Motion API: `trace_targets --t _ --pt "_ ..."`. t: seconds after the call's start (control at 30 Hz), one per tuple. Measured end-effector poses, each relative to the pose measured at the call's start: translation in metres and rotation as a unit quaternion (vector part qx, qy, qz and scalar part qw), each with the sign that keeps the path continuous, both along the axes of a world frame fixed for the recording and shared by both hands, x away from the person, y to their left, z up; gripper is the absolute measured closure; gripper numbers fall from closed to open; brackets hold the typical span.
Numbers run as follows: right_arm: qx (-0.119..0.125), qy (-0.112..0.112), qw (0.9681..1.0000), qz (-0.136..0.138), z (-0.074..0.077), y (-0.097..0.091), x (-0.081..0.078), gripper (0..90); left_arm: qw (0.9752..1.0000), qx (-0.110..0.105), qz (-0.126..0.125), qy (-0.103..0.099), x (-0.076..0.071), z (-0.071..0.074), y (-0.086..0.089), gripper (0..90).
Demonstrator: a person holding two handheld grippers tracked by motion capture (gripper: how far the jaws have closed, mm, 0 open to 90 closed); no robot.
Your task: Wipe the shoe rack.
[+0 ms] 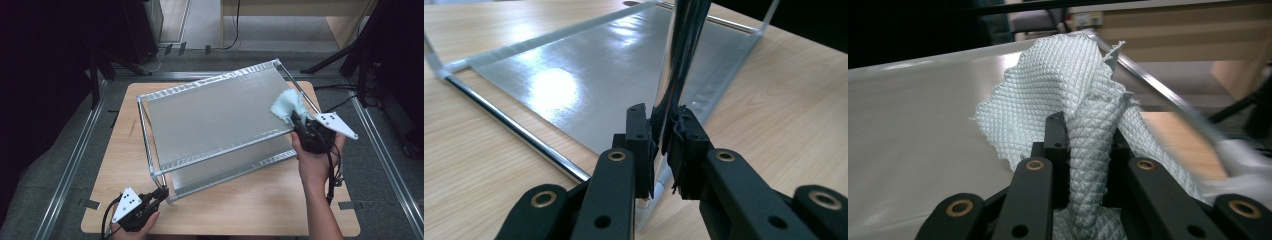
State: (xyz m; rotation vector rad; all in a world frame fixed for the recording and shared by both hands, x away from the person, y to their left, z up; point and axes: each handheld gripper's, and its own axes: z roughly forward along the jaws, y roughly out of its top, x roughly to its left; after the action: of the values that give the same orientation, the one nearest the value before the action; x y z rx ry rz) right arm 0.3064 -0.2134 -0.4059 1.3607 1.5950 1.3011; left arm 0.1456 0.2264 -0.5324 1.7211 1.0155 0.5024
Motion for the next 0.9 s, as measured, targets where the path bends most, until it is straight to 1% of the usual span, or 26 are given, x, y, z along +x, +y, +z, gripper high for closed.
trace_targets --t 0.1,0.13,0.2,0.23,0.3,0.37,0.4,0.43,0.47,0.5,0.53,0.6,0.63,0.67,0.73,0.77,0.8,0.83,0.9 --pt "-0.015 0.0 0.9992 0.036 -0.002 0.026 -0.006 79.8 0.9999 -0.002 -0.013 0.0 0.0 0.0 -0.012 80.5" --pt "-0.022 -0.004 0.9988 0.044 -0.003 0.036 -0.01 79.8 0.9998 -0.001 -0.017 -0.001 0.001 0.0 -0.017 80.5" --pt "-0.044 -0.019 0.9977 0.048 -0.007 0.058 -0.019 80.1 0.9997 0.0 -0.026 -0.003 0.003 0.0 -0.029 80.6" --pt "-0.045 -0.022 0.9972 0.055 -0.008 0.068 -0.023 80.3 0.9995 -0.001 -0.031 -0.004 0.004 0.0 -0.035 80.6" --pt "-0.032 -0.019 0.9957 0.085 -0.009 0.088 -0.033 80.3 0.9994 0.0 -0.035 -0.004 0.006 0.0 -0.042 80.7" --pt "-0.027 -0.018 0.9939 0.105 -0.009 0.105 -0.044 80.3 0.9992 0.002 -0.04 -0.004 0.008 0.0 -0.048 80.6" --pt "-0.026 -0.017 0.9925 0.118 -0.009 0.115 -0.051 80.3 0.9992 0.002 -0.04 -0.005 0.008 0.0 -0.05 80.6" --pt "-0.031 -0.017 0.9911 0.128 -0.008 0.125 -0.058 80.3 0.9991 0.0 -0.042 -0.005 0.008 0.0 -0.053 80.7" --pt "-0.031 -0.014 0.9893 0.142 -0.007 0.134 -0.065 80.3 0.999 -0.002 -0.045 -0.004 0.008 0.0 -0.055 80.6" --pt "-0.027 -0.011 0.9866 0.16 -0.006 0.143 -0.071 80.2 0.9988 0.001 -0.048 -0.004 0.009 0.0 -0.058 80.7" --pt "-0.029 -0.011 0.9832 0.18 -0.006 0.152 -0.077 80.1 0.9987 0.0 -0.051 -0.005 0.009 0.0 -0.061 80.7" --pt "-0.038 -0.014 0.9753 0.217 -0.004 0.167 -0.087 79.9 0.9984 0.001 -0.056 -0.006 0.01 0.0 -0.065 80.8" --pt "-0.044 -0.015 0.9722 0.23 -0.003 0.172 -0.091 79.7 0.9983 0.004 -0.058 -0.007 0.011 0.0 -0.065 80.8" --pt "-0.052 -0.018 0.9711 0.232 -0.001 0.173 -0.094 79.6 0.9982 0.005 -0.059 -0.007 0.012 0.0 -0.066 80.9" --pt "-0.054 -0.021 0.9723 0.226 0.001 0.168 -0.093 79.4 0.9982 0.007 -0.059 -0.008 0.013 0.0 -0.066 81.0" --pt "-0.056 -0.022 0.9742 0.218 0.0 0.162 -0.09 79.3 0.9981 0.003 -0.061 -0.006 0.015 0.0 -0.066 81.0" --pt "-0.052 -0.023 0.9775 0.203 -0.001 0.151 -0.086 79.3 0.9981 0.003 -0.061 -0.007 0.016 0.0 -0.066 81.0" --pt "-0.047 -0.019 0.9807 0.189 0.0 0.141 -0.082 79.3 0.998 0.004 -0.062 -0.006 0.016 0.0 -0.065 81.0" --pt "-0.049 -0.02 0.9857 0.16 0.0 0.124 -0.075 79.3 0.998 0.006 -0.063 -0.006 0.018 0.0 -0.065 80.9"
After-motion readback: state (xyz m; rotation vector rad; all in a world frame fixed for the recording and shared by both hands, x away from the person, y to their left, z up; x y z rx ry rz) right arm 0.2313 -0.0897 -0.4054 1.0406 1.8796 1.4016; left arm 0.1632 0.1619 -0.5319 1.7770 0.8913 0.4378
